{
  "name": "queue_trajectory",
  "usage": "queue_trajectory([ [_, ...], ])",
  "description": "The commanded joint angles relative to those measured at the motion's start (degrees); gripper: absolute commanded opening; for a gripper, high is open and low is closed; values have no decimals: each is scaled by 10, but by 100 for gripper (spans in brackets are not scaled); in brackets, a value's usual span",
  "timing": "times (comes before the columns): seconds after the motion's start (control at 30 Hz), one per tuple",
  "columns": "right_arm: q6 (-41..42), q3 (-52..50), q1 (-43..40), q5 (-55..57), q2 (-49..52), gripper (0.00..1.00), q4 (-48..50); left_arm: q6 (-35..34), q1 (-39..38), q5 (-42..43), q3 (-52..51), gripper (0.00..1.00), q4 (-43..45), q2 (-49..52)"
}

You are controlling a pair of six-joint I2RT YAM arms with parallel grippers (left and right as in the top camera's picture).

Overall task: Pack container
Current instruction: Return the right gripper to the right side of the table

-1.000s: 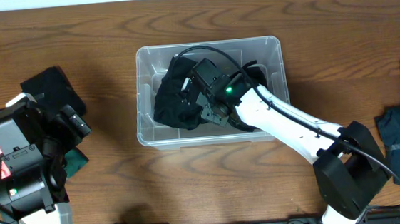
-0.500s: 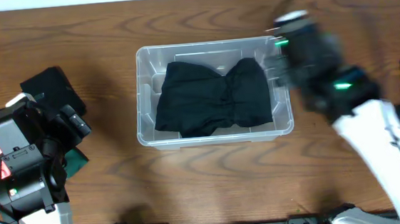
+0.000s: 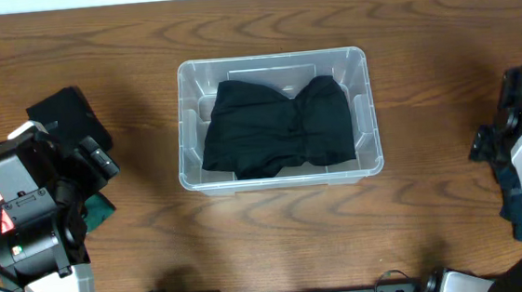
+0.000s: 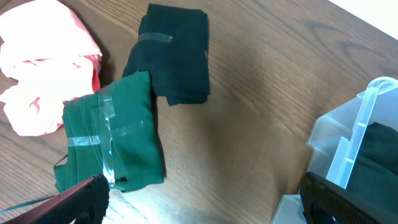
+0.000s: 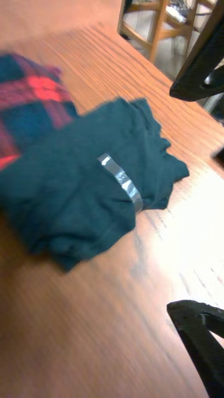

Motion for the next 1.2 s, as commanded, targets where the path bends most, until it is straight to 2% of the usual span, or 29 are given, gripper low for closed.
queue_trajectory([
  [0.0, -14, -33, -23, -4, 14, 99, 31, -1, 2, -1, 10, 98, -2, 1],
  [0.37, -15, -55, -32, 23, 98, 99, 112, -1, 2, -1, 10, 98, -2, 1],
  [0.67, -71, -55, -32, 46, 170, 99, 175, -1, 2, -1, 10, 98, -2, 1],
  [0.87, -71, -55, -44, 45, 214, 99, 198, -1, 2, -1, 10, 98, -2, 1],
  [0.97, -67, -55, -50, 43, 232, 88, 198, -1, 2, -1, 10, 98, -2, 1],
  [1.07, -53, -55, -51, 42, 236, 69, 199, -1, 2, -1, 10, 98, -2, 1],
  [1.13, -49, -55, -51, 40, 235, 53, 201, -1, 2, -1, 10, 98, -2, 1],
  [1.17, -49, -55, -50, 40, 235, 41, 202, -1, 2, -1, 10, 98, -2, 1],
])
